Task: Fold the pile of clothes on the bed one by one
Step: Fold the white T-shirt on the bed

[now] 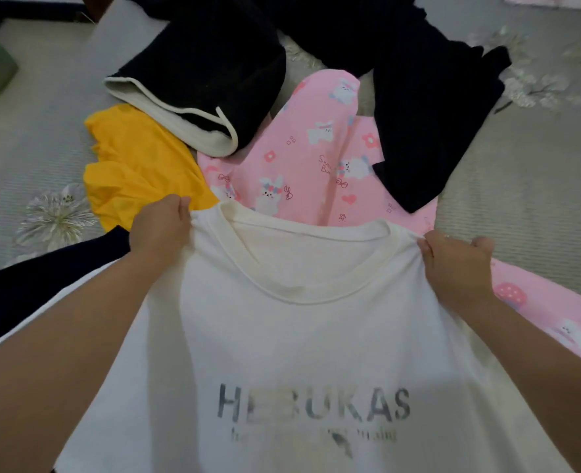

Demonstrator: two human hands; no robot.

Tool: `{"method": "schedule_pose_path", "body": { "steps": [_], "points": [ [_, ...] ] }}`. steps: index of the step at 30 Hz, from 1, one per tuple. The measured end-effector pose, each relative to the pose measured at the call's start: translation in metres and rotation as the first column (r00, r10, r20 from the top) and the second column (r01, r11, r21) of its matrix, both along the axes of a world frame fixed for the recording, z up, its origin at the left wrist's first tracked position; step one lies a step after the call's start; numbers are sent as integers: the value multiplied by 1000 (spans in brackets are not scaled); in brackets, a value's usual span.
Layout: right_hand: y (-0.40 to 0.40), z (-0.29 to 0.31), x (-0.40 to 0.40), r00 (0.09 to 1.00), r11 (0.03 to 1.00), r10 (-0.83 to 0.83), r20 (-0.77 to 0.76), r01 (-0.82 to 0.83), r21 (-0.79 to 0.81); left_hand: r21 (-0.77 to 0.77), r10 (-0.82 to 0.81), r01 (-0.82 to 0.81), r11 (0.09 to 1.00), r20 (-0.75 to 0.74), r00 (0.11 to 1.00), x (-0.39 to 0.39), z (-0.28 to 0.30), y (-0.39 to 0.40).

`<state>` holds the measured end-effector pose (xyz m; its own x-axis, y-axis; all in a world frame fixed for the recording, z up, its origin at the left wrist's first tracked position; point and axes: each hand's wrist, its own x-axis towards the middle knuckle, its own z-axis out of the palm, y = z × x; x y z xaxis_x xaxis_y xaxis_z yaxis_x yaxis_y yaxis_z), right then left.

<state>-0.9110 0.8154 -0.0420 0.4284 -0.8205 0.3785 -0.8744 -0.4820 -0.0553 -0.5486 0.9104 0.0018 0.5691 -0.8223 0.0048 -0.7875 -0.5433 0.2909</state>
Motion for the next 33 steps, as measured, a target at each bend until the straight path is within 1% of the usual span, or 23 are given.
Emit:
{"method": "schedule_pose_path", "body": {
  "steps": [2,4,7,9,12,14,17,19,21,23,24,25,27,28,29,31,32,33],
  "points": [
    [0,-14,-1,994,1000,13,-107,-15,-20,138,12,-12,990,-1,1000,-4,-20,-6],
    [6,-25,0,981,999,-15,-196,7,-40,227,7,-10,974,17,1000,-17,-45,-2],
    [6,-37,2,973,992,-102,-207,84,-94,204,82,-93,975,63,995,-28,-71,3],
    [4,-41,1,972,988,-123,-199,101,-115,199,95,-118,973,124,988,-29,-78,0],
    [6,-42,2,979,994,-96,-179,85,-70,231,65,-113,966,204,977,-32,-73,-1],
    [8,-35,5,972,993,-114,-204,116,-1,223,34,-87,971,231,972,-39,-62,2],
    [13,-17,11,962,975,-131,-241,169,143,186,-44,-2,983,240,970,-55,-35,7],
    [18,-9,8,966,964,-165,-201,201,174,124,-122,97,988,212,970,-75,-17,10],
    [36,-1,-6,971,952,-184,-152,214,217,108,-241,225,968,170,955,-104,-4,14],
    [66,9,-37,974,958,-194,-121,215,190,110,-350,339,934,99,932,-144,4,23],
    [83,14,-59,972,962,-197,-129,217,164,92,-401,394,914,63,914,-167,6,30],
    [103,21,-86,964,958,-218,-152,241,156,61,-458,455,888,54,887,-192,7,39],
    [148,29,-145,940,947,-285,-189,307,99,19,-561,562,827,104,822,-243,4,63],
    [172,32,-175,917,927,-332,-221,361,100,50,-607,606,794,106,787,-266,2,76],
    [196,37,-201,884,884,-378,-273,433,177,104,-649,641,761,84,756,-289,-1,91],
    [237,45,-228,828,708,-448,-338,559,432,225,-704,686,692,-1,710,-320,-11,123],
    [257,48,-238,791,608,-465,-397,612,506,282,-713,696,660,-55,699,-336,-17,140],
    [272,47,-242,742,480,-479,-468,668,568,341,-711,696,632,-104,696,-347,-22,155]
  ]
}}
